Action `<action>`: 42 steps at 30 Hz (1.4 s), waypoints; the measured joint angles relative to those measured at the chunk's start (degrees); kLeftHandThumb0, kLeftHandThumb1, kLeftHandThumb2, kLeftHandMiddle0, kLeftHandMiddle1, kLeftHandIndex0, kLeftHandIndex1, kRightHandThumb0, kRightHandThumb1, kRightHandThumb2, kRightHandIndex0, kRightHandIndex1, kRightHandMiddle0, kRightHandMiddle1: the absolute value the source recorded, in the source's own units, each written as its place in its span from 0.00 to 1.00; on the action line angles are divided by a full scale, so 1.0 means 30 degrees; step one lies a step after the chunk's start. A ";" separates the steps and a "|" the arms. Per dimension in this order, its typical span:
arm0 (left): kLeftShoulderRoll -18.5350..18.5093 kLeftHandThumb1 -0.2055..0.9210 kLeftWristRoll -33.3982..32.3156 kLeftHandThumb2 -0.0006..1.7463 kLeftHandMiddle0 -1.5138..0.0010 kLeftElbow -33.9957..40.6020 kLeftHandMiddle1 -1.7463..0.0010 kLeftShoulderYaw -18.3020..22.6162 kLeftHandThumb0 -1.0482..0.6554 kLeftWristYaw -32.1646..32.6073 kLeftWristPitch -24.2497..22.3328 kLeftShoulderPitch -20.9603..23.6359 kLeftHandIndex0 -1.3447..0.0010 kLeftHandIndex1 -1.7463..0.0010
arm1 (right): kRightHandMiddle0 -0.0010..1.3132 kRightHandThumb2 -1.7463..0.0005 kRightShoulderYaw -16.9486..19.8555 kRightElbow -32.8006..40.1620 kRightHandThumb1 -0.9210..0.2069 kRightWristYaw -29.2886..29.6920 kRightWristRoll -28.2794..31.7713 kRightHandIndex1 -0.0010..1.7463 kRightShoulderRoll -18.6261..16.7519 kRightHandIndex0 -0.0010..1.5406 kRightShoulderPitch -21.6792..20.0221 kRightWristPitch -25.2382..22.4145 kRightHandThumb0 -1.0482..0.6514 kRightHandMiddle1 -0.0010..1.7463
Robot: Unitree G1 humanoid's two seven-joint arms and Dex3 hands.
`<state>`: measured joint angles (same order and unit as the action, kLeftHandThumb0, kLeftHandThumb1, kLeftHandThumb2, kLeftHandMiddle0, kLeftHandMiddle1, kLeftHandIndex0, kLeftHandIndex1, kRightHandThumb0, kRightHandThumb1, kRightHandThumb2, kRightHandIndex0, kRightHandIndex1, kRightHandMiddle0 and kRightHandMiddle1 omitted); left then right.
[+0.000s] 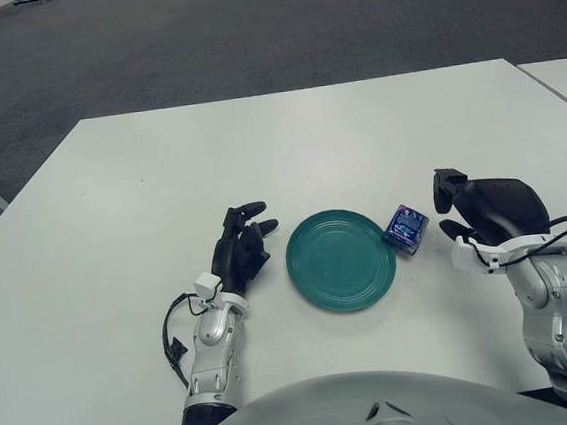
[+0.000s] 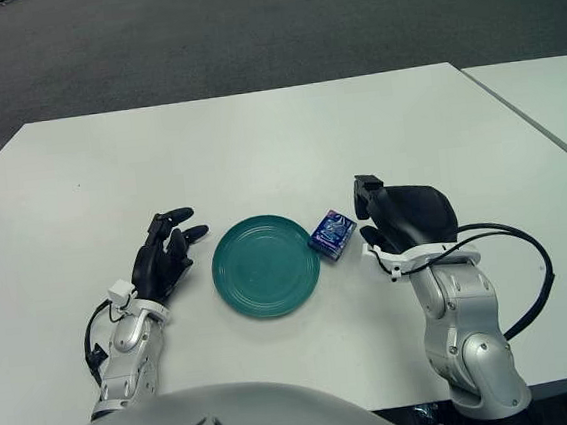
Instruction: Put the gum into the plate.
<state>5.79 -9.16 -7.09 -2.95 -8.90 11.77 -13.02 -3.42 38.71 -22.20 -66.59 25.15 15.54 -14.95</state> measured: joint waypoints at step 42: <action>-0.0023 1.00 -0.0210 0.45 0.75 -0.0724 0.40 0.0374 0.18 -0.0203 0.0361 0.0499 0.88 0.26 | 0.00 0.67 0.0985 -0.3299 0.00 -0.1400 0.4590 0.13 0.5239 0.08 -0.1971 0.7323 0.09 0.29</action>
<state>5.73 -9.79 -9.26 -1.83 -9.51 12.86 -11.53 -0.47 28.82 -26.40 -52.82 40.87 9.63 7.02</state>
